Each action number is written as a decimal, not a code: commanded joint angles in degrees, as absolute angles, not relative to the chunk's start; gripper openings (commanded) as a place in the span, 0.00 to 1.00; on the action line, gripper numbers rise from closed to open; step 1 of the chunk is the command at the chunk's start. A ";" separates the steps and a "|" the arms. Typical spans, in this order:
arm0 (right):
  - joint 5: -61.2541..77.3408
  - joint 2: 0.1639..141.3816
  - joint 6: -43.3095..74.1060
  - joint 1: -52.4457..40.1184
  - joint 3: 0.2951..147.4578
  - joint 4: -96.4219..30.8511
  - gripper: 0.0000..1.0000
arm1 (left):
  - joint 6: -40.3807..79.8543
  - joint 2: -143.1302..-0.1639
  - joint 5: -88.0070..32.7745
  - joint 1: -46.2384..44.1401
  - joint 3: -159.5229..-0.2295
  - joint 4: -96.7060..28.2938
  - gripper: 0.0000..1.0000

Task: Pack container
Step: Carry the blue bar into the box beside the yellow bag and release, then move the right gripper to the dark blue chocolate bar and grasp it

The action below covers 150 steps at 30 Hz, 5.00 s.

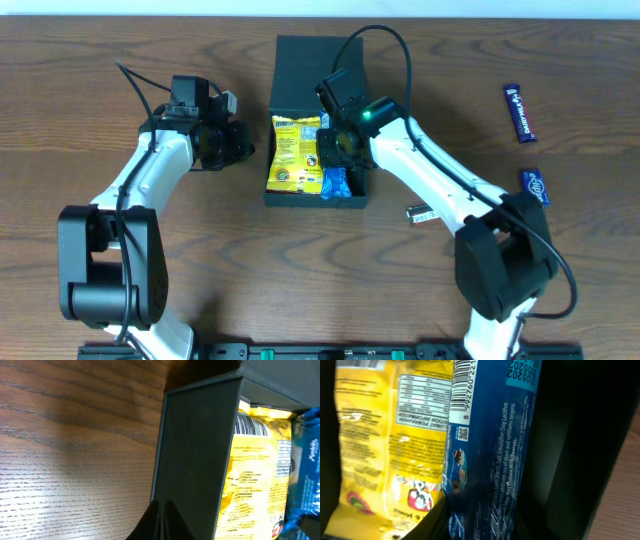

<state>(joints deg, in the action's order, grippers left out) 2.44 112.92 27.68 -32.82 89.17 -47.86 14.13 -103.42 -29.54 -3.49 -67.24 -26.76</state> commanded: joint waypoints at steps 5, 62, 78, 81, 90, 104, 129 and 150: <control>-0.01 115.11 28.69 -32.64 89.45 -47.05 0.01 | 12.64 -104.16 -28.99 -3.38 -68.40 -26.98 0.06; 1.39 116.29 8.47 -29.15 84.62 -48.56 0.01 | 12.71 -104.14 -28.99 -3.40 -68.40 -27.20 0.05; 4.43 120.01 15.46 -29.71 84.62 -45.12 0.01 | 12.91 -104.16 -28.97 -3.40 -68.40 -27.66 0.06; 4.51 120.01 16.53 -29.76 84.64 -44.73 0.01 | 12.91 -104.14 -28.97 -3.40 -68.40 -27.66 0.06; 1.15 117.82 16.64 -29.65 94.54 -55.79 0.01 | 12.88 -104.14 -28.95 -3.40 -68.40 -27.66 0.06; -15.07 112.29 3.84 -8.84 109.40 -57.41 0.01 | 12.88 -104.16 -28.95 -3.40 -68.40 -27.38 0.06; 3.27 130.98 -15.33 18.13 109.38 -46.06 0.75 | 14.41 -104.14 -29.02 -3.40 -68.40 -27.40 0.06; 8.23 137.29 -19.09 18.57 109.38 -42.19 0.76 | 15.53 -104.14 -28.97 -3.38 -68.40 -27.18 0.06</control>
<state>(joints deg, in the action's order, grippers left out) 6.92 136.25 -18.68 18.11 109.25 -42.50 15.22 -103.42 -29.56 -3.49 -67.24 -27.07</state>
